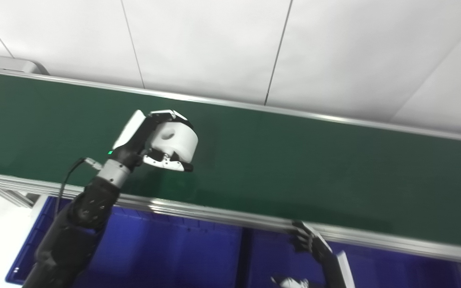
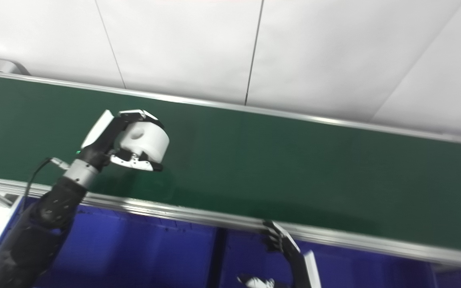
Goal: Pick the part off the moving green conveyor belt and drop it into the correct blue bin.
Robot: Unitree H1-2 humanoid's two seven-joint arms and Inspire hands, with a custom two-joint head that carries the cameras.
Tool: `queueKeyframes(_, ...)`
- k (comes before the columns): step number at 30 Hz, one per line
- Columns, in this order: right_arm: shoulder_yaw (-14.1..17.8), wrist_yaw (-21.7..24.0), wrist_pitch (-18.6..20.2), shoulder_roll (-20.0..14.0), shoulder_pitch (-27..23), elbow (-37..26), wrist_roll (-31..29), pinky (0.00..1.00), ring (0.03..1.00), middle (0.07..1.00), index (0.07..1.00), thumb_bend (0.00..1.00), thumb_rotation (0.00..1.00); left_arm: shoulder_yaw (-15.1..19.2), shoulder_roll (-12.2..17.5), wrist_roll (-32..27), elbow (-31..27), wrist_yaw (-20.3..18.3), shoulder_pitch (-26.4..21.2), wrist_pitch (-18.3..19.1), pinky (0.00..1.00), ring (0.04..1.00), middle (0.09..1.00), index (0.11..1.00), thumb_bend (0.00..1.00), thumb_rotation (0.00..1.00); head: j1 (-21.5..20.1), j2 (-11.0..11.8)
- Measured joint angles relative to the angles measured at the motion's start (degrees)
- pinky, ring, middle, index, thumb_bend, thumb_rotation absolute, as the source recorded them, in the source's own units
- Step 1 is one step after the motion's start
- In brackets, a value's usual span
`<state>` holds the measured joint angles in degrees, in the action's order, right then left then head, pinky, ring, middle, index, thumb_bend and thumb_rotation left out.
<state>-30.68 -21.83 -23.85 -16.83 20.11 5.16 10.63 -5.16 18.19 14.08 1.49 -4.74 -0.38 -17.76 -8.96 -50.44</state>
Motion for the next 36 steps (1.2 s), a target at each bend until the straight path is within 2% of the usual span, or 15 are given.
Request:
queueKeyframes(2,0.95,1.03,0.00,0.74,0.59,-0.52,0.05,0.61,0.691,0.751,0.813,0.84,0.31,0.36,0.05,-0.19,-1.33,-0.44,2.11,-0.15,0.47,0.478,0.515,0.464,0.50,0.00,-0.01,-0.01)
queueKeyframes(4,1.71,1.96,0.00,1.25,1.13,-1.58,-0.01,0.61,0.691,0.752,0.812,0.84,0.30,0.56,0.10,-0.62,-2.55,-0.76,4.11,-0.38,0.48,0.481,0.511,0.465,0.50,0.00,-0.62,-1.06)
queueKeyframes(7,2.91,3.89,0.00,2.12,1.41,-2.31,-0.15,0.61,0.688,0.751,0.812,0.83,0.29,0.71,0.08,-1.27,-3.12,-0.80,6.53,-2.16,0.50,0.485,0.508,0.465,0.50,0.00,-1.23,-1.58)
queueKeyframes(12,5.21,6.17,0.00,3.30,1.91,-3.33,1.00,0.61,0.689,0.754,0.817,0.84,0.32,0.74,-0.30,-1.45,-4.53,-0.83,11.04,-4.82,0.48,0.487,0.521,0.457,0.50,0.00,-1.15,-2.20)
queueKeyframes(19,7.60,8.95,0.00,4.06,2.84,-3.66,1.40,0.61,0.694,0.755,0.819,0.83,0.31,-0.15,-0.66,-2.48,-5.24,-2.61,16.23,-5.37,0.47,0.471,0.517,0.468,0.50,0.00,-0.27,-2.47)
queueKeyframes(27,8.78,10.14,0.00,4.65,2.84,-3.67,1.15,0.61,0.695,0.753,0.816,0.84,0.31,-2.61,-0.80,-4.16,-7.47,-5.12,20.62,-5.37,0.47,0.468,0.509,0.473,0.50,0.00,0.78,-2.82)
queueKeyframes(36,9.42,10.34,0.00,4.71,2.76,-3.66,1.02,0.61,0.694,0.748,0.813,0.84,0.31,-4.69,-1.40,-1.04,-6.38,-5.62,23.66,-6.21,0.52,0.499,0.514,0.453,0.50,0.00,1.49,-2.99)
